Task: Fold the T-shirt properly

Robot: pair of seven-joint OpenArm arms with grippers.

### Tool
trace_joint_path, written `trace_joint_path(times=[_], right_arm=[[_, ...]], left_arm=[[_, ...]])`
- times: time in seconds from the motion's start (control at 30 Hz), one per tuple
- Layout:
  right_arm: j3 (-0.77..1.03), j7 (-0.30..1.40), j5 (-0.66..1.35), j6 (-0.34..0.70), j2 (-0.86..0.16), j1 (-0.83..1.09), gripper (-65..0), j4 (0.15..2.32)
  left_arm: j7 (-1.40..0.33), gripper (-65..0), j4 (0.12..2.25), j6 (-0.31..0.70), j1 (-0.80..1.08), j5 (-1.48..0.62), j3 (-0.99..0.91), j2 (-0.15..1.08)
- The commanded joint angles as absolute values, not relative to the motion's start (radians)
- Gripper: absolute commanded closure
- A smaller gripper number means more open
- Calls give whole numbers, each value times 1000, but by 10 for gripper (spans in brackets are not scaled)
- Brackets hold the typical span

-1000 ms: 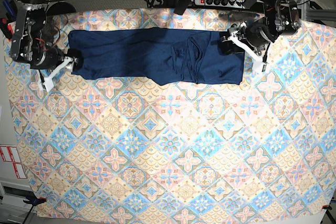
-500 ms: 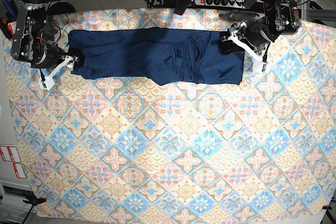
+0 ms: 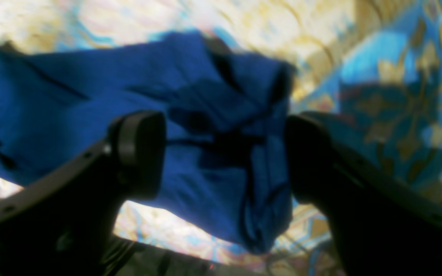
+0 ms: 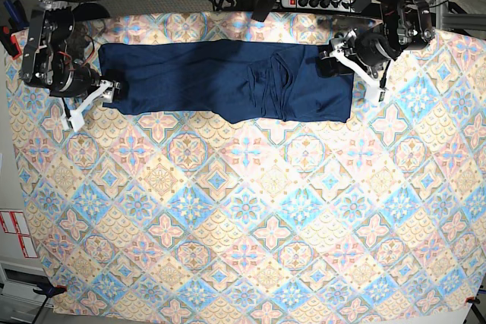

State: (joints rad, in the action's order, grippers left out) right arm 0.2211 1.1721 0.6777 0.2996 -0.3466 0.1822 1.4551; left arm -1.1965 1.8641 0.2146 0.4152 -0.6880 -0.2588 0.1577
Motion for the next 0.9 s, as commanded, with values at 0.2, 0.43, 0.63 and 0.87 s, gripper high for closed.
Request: trace_joint_path(times=[0.2,0.43,0.63,0.87], right_arm=[[229,1156,688,302,-341,173,-456,1376],[228,1156,693,302,-341,173,-456,1349],[231,1164,694,302,-341,173,-456,1380],[223,1165,694,302,-344,173,-456,1369]], left_arm=[[-1188,-233,1877,220,417,-705,-262,162],[-1188,-233,1877,220,420,-705,-262,162],[-1188,-233,1877,220,417,-705,-259,160],[-1190,-233,1877,220,420,-705,-259,160]])
